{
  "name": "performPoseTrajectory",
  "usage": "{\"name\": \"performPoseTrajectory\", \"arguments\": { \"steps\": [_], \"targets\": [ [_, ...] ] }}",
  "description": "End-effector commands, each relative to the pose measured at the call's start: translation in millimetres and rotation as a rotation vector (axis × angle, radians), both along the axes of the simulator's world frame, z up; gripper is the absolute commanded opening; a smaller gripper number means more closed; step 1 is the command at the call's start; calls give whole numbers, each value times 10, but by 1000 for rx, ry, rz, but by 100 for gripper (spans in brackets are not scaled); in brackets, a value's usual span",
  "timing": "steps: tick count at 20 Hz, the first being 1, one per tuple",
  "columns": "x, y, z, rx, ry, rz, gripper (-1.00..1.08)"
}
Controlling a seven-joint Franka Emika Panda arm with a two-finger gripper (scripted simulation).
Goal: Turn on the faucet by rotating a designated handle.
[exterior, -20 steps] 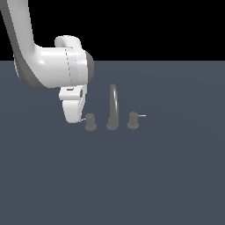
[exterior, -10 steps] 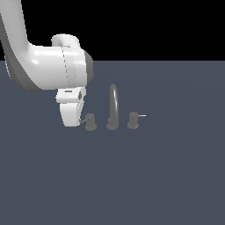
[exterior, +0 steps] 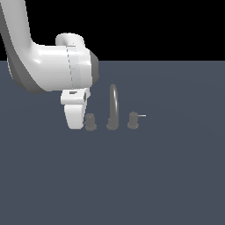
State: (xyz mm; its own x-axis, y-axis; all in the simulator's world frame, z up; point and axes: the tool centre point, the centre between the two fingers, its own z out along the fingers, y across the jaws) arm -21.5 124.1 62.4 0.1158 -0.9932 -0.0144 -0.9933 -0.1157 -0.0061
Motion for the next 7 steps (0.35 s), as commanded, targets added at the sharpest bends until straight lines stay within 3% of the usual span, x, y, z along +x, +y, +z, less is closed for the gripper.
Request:
{"name": "performPoseTrajectory", "arguments": {
  "steps": [1, 7],
  "targets": [
    [46, -222, 1, -6, 1, -19, -100],
    [120, -604, 6, -14, 5, -39, -100]
  ]
}}
